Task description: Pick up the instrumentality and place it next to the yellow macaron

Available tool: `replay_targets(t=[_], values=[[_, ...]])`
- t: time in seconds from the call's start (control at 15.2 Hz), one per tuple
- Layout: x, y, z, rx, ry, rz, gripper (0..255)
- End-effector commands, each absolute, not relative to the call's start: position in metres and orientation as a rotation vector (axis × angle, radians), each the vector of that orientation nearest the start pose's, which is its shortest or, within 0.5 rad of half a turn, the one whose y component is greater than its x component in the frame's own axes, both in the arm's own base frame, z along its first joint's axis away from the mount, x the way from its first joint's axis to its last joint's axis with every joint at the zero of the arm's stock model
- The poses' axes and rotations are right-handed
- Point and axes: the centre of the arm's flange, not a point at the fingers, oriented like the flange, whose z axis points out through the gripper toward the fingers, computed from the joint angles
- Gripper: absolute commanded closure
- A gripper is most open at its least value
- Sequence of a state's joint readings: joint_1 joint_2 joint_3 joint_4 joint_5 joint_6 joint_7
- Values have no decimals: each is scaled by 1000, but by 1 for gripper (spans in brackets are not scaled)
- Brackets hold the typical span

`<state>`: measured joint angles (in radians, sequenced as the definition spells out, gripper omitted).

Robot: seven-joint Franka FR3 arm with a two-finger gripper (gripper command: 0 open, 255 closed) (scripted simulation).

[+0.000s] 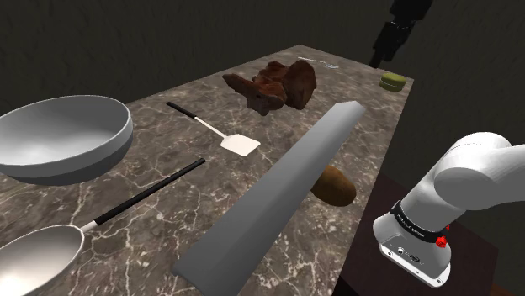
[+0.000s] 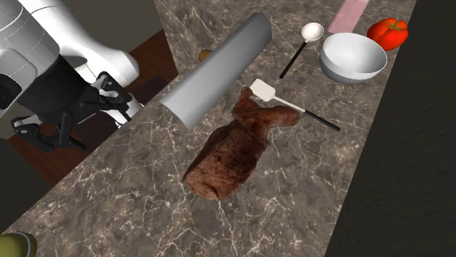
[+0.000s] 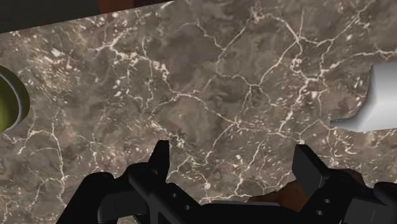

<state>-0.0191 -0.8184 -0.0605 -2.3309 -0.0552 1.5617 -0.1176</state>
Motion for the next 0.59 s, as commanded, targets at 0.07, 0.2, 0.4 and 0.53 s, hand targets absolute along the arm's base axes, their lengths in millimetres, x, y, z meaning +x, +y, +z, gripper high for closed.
replay_targets(t=[0.07, 0.2, 0.4, 0.53], values=[[302, -25, 608, -3154, -93, -75, 0], [313, -2, 603, -3152, -107, -77, 0], [329, 33, 595, -3149, -129, -79, 0], [339, 57, 590, -3148, -143, -81, 0]])
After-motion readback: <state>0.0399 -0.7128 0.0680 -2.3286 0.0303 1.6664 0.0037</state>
